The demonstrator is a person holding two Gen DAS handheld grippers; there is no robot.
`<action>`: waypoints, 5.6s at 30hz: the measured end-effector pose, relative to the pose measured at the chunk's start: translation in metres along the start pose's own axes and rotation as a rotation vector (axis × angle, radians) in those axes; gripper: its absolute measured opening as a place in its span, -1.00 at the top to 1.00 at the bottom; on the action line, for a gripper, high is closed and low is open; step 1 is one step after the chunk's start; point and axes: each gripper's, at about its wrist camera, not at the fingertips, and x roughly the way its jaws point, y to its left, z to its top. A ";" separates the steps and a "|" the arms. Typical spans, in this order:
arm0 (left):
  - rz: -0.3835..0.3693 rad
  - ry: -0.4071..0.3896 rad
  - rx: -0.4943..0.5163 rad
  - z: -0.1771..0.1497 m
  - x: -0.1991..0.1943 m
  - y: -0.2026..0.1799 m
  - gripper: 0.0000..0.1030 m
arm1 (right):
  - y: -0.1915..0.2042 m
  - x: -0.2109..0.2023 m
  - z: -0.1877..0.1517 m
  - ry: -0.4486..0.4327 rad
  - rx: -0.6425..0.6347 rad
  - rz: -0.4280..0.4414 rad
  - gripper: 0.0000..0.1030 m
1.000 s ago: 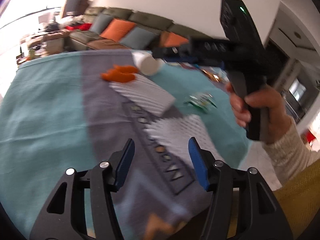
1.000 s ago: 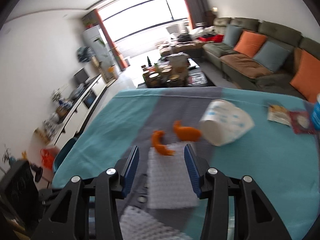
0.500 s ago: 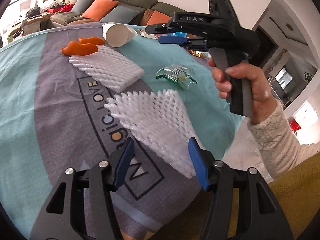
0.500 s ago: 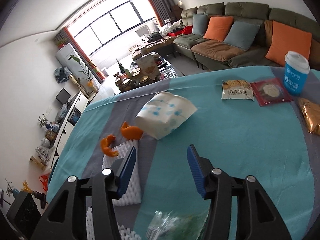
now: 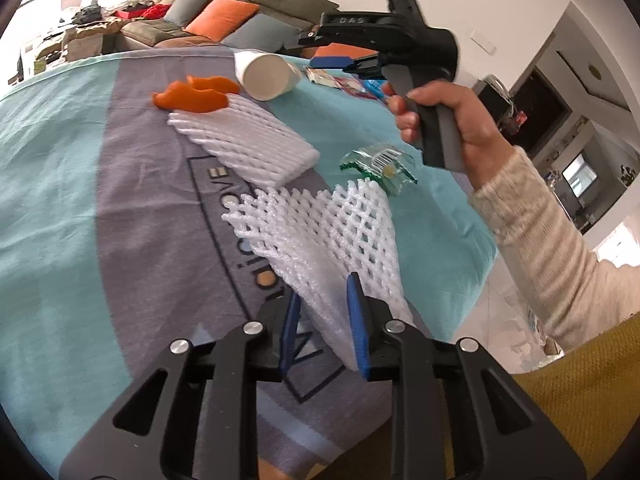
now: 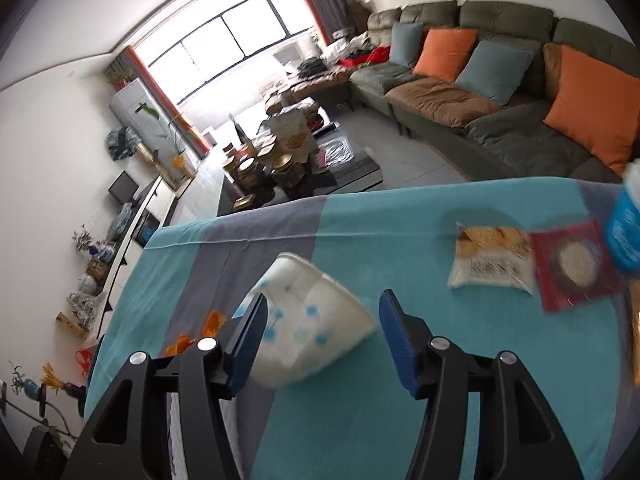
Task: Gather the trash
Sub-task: 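Move both tools back over the table toward the foam net and paper cup, then grasp the white foam net with the left tool while the right tool grasps the paper cup, then carry the foam net and paper cup to the teal bin and open both tools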
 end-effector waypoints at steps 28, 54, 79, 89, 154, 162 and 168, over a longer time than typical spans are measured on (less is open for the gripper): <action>0.114 -0.133 -0.146 -0.006 -0.058 0.063 0.63 | 0.017 -0.029 -0.056 0.073 -0.057 0.246 0.70; 0.215 -0.246 -0.191 -0.023 -0.113 0.085 0.74 | 0.119 -0.075 -0.090 -0.048 -0.190 0.330 0.94; 0.382 -0.379 -0.315 -0.072 -0.199 0.115 0.75 | 0.237 -0.014 -0.122 0.098 -0.344 0.506 0.94; 0.447 -0.421 -0.375 -0.090 -0.228 0.128 0.75 | 0.275 0.012 -0.121 0.147 -0.393 0.567 0.94; 0.690 -0.391 -0.694 -0.140 -0.258 0.240 0.74 | 0.456 0.133 -0.166 0.383 -0.627 0.494 0.92; 0.693 -0.374 -0.724 -0.138 -0.247 0.258 0.74 | 0.469 0.150 -0.179 0.419 -0.642 0.460 0.90; 0.704 -0.359 -0.744 -0.143 -0.239 0.272 0.42 | 0.467 0.149 -0.181 0.424 -0.633 0.460 0.85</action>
